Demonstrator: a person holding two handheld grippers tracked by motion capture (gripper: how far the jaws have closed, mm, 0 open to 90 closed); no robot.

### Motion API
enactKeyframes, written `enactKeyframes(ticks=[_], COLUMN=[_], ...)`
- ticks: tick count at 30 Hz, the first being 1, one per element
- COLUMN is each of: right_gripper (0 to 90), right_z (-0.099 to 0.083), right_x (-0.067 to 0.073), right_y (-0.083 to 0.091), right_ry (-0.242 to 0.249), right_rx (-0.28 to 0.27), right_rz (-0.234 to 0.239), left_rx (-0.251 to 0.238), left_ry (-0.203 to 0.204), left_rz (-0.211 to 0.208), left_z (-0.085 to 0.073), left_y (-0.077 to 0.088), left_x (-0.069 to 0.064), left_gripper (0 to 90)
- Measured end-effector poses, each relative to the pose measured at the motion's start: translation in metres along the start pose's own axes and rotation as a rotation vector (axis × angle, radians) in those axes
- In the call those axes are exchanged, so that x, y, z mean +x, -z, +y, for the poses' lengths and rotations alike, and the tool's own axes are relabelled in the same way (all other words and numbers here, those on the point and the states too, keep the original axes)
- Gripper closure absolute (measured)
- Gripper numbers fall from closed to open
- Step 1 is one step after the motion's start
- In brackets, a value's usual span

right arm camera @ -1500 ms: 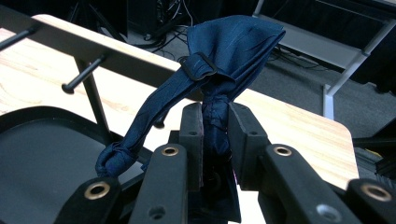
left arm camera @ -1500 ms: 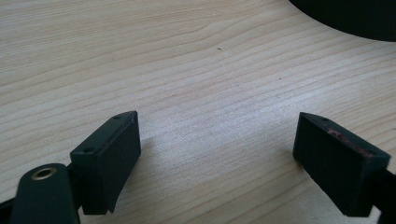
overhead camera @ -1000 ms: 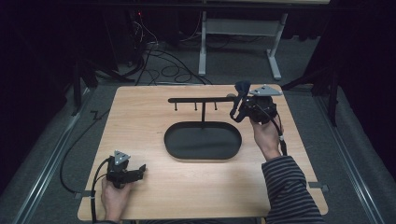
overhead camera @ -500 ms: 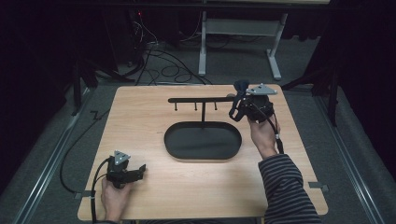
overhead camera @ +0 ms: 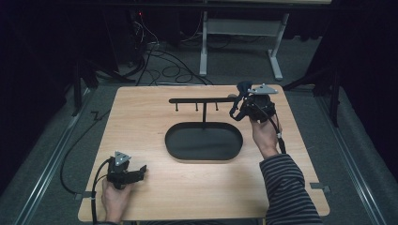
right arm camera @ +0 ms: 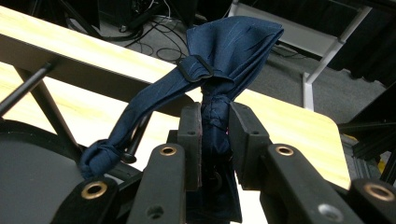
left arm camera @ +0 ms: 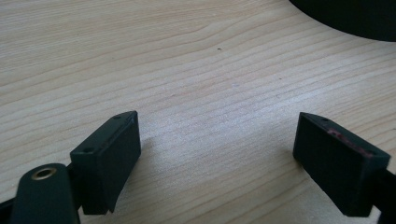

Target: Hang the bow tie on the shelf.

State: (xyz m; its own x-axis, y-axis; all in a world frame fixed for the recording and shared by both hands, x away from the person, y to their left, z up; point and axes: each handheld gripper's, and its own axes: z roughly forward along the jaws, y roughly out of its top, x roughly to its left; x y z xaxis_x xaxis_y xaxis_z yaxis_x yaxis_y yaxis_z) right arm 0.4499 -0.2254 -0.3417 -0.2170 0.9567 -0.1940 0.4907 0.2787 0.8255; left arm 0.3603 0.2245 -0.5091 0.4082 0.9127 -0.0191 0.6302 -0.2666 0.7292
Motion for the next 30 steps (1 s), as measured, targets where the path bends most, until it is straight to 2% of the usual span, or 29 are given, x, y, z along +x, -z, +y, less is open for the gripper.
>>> enactKeyframes(ticks=[11,22,30], right_gripper=[76.3,74.9,74.0], right_z=[-0.012,-0.021,-0.031], right_x=[-0.004,-0.006,-0.009], right_y=[-0.002,-0.004,-0.007], right_ry=[-0.054,-0.058,-0.086], right_rx=[0.024,0.043,0.057], right_rz=[0.015,0.038,0.056], left_rx=[-0.002,-0.002,0.0], left_ry=[0.0,0.001,0.0], left_rz=[0.001,0.001,0.0], left_z=[0.0,0.0,0.0], left_y=[0.0,0.0,0.0], left_x=[0.0,0.0,0.0], left_gripper=[15.5,15.5,15.5])
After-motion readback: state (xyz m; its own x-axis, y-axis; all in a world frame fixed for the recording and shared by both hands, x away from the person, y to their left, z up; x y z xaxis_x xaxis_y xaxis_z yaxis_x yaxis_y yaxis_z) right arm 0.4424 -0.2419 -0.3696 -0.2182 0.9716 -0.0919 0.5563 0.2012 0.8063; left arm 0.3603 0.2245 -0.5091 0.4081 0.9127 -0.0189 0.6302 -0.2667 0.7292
